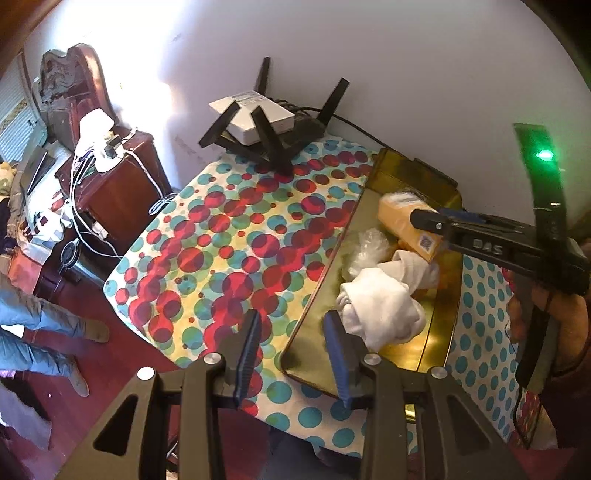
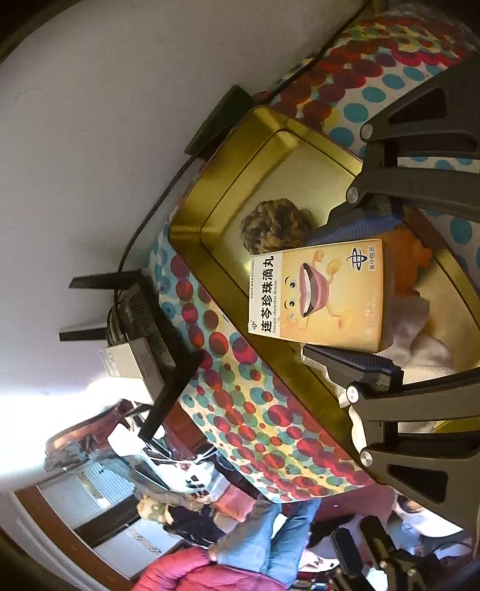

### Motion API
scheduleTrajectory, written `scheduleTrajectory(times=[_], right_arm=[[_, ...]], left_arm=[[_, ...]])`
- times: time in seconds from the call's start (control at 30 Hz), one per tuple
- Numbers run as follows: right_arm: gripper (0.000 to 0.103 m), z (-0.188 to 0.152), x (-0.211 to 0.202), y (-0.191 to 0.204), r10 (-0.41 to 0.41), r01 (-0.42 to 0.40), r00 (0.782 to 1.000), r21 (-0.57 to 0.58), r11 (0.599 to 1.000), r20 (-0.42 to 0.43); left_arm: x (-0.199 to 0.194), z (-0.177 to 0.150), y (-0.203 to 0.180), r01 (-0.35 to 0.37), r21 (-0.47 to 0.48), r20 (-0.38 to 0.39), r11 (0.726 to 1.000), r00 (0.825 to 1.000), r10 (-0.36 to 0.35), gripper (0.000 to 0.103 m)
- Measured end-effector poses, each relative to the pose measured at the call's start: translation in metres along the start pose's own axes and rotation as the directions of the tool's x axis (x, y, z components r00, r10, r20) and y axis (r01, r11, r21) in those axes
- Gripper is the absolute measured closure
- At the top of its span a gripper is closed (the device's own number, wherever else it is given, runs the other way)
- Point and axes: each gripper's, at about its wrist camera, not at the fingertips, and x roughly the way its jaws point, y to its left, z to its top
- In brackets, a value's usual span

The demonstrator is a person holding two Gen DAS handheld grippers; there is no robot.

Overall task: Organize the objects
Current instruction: 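Lower the yellow medicine box into the tray and open the right gripper, then grasp the red wrapped candy with the right gripper while the left grasps the red-white medicine box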

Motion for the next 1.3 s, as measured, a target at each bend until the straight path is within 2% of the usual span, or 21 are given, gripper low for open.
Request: scheduleTrajectory(times=[0.07, 0.27, 0.43, 0.6, 0.73, 0.9, 1.0, 1.1, 1.2, 1.27, 1.3], right_arm=[[0.049, -0.004, -0.010, -0.002, 0.029, -0.030, 0.999, 0.014, 0.999, 0.031], [0.036, -0.026, -0.060, -0.015, 0.012, -0.020, 0.989, 0.053, 0.998, 0.146], [0.036, -0.074, -0.104, -0.049, -0.041, 0.025, 0.982, 0.088, 0.996, 0.186], [0.036, -0.141, -0.140, -0.113, -0.198, 0.180, 0.974, 0.162, 0.970, 0.107], [0.036, -0.185, -0.163, -0.167, -0.339, 0.315, 0.940, 0.285, 0.905, 0.039], [0.036, -0.223, -0.178, -0.218, -0.432, 0.397, 0.902, 0.419, 0.816, -0.015], [0.036, -0.232, -0.178, -0.230, -0.436, 0.406, 0.899, 0.435, 0.804, -0.034], [0.037, -0.233, -0.172, -0.232, -0.422, 0.400, 0.906, 0.411, 0.820, -0.040], [0.047, -0.230, -0.161, -0.237, -0.391, 0.378, 0.919, 0.385, 0.842, -0.047], [0.059, -0.229, -0.154, -0.241, -0.364, 0.358, 0.930, 0.370, 0.857, -0.058], [0.059, -0.228, -0.149, -0.242, -0.351, 0.350, 0.934, 0.362, 0.864, -0.064]], left_arm=[[0.002, 0.003, -0.006, 0.010, 0.016, -0.002, 1.000, 1.000, -0.010, 0.067], [0.010, 0.016, -0.037, 0.059, 0.092, -0.002, 0.994, 0.998, -0.059, 0.067], [0.015, 0.024, -0.076, 0.110, 0.186, -0.002, 0.976, 0.994, -0.111, 0.067], [0.019, 0.023, -0.114, 0.149, 0.262, -0.012, 0.953, 0.988, -0.152, 0.067], [0.017, 0.018, -0.136, 0.156, 0.299, -0.011, 0.941, 0.987, -0.160, 0.067], [0.013, 0.012, -0.152, 0.149, 0.319, -0.004, 0.936, 0.988, -0.156, 0.066], [0.012, 0.007, -0.158, 0.142, 0.318, -0.006, 0.937, 0.989, -0.148, 0.065], [0.011, 0.004, -0.163, 0.133, 0.311, -0.004, 0.941, 0.990, -0.139, 0.065], [0.010, 0.000, -0.167, 0.123, 0.300, 0.000, 0.946, 0.992, -0.129, 0.065], [0.009, -0.002, -0.169, 0.116, 0.292, 0.002, 0.949, 0.992, -0.122, 0.065], [0.008, -0.003, -0.170, 0.115, 0.288, 0.002, 0.951, 0.993, -0.121, 0.065]])
